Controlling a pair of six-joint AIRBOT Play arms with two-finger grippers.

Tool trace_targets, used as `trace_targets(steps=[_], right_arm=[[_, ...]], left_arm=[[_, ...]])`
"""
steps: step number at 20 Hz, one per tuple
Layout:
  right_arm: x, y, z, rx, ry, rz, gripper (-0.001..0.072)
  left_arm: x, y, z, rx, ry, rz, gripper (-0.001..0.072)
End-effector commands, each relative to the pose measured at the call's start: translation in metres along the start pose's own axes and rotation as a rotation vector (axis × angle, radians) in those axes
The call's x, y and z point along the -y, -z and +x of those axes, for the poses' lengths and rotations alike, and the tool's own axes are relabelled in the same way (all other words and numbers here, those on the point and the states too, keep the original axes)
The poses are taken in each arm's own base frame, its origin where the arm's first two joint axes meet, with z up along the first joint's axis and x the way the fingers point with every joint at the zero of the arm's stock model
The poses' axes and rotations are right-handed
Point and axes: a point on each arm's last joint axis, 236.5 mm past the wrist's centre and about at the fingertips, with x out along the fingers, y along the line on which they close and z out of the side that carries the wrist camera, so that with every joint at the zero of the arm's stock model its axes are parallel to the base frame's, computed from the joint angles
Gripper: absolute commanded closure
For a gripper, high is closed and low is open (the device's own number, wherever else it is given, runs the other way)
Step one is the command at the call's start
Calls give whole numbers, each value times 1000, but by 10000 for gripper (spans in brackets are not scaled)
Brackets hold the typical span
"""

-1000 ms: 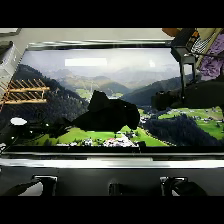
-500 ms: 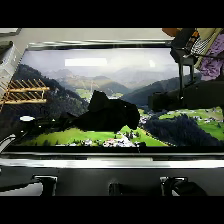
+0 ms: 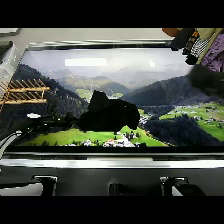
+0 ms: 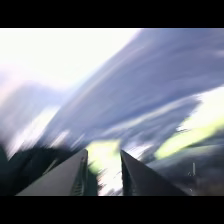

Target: Fold the clothes and pants, and hang the long-sleeved shirts on hangers.

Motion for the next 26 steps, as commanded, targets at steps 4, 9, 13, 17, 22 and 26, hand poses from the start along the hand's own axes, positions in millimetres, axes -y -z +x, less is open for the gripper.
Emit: trace_targets(steps=[4,9,13,17,22,26], right_arm=[[44,86,99,-500,-362,200,323],[18,206,162,-757,-471,203,158],[-18,261,200,-797,-455,135,165],[-35,295,226,-810,-415,129,167],[-40,285,243,-726,-391,165,305],[-45,280,238,-721,-410,162,684]], left_arm=[[6,6,-5,-34,35,-10,690],[6,7,-5,-36,36,-10,690],[7,7,-5,-36,37,-19,690],[7,7,-5,-37,37,-29,690],[7,7,-5,-37,37,-37,690],[10,5,-6,-29,46,-49,691]])
